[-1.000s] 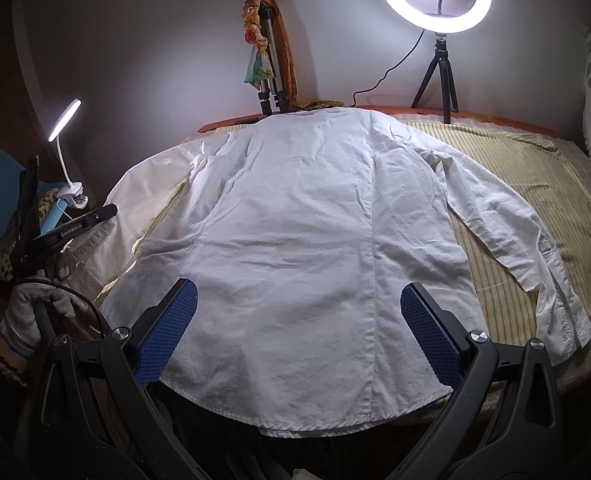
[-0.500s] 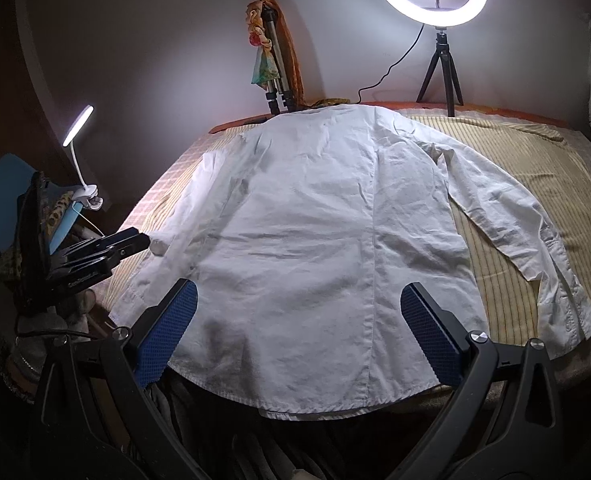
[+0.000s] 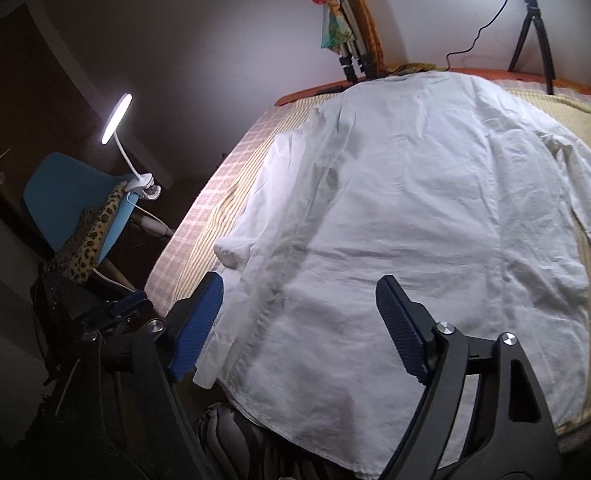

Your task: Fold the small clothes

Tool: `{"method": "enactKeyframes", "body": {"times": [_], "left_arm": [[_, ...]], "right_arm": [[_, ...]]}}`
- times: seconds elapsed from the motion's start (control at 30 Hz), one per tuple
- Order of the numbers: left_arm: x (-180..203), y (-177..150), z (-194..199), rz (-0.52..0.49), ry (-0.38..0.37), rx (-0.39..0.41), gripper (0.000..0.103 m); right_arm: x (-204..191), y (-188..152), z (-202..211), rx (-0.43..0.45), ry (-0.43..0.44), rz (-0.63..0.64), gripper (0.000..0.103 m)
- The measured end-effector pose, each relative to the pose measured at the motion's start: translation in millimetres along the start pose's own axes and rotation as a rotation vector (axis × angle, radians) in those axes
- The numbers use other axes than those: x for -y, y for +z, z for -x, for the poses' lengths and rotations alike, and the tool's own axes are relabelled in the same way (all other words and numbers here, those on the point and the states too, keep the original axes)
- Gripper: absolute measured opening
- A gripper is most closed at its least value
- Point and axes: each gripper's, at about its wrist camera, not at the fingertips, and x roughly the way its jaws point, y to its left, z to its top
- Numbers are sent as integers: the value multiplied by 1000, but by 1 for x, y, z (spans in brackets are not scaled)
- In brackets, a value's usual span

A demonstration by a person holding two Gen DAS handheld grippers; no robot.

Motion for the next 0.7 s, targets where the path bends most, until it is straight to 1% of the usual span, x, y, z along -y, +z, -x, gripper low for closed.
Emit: {"method": "enactKeyframes", "body": {"times": [0.03, 0.1, 0.2, 0.27, 0.33, 0.5, 0.57, 0.7], "left_arm": [[1, 0, -5, 4, -10, -5, 31], [2, 0, -15, 24, -24, -19, 31], [3, -1, -30, 48, -26, -39, 35], [5, -4, -38, 59, -34, -50, 36], [9, -8, -43, 47, -38, -54, 36], [18, -15, -50, 14, -19, -55, 35], [18, -16, -50, 19, -16, -48, 34], [13, -18, -50, 32, -29, -45, 31]], "right_arm": [[-2, 4, -11, -20, 11, 3, 68], [-8, 12, -32, -51, 21, 6, 65], [-14, 22, -55, -83, 34, 1, 65], [-18, 30, -68, -100, 41, 8, 65], [-23, 41, -80, -111, 37, 21, 65], [-26, 75, -105, -132, 43, 1, 65], [-28, 89, -116, -142, 56, -15, 65], [-37, 114, -146, -174, 51, -21, 66]]}}
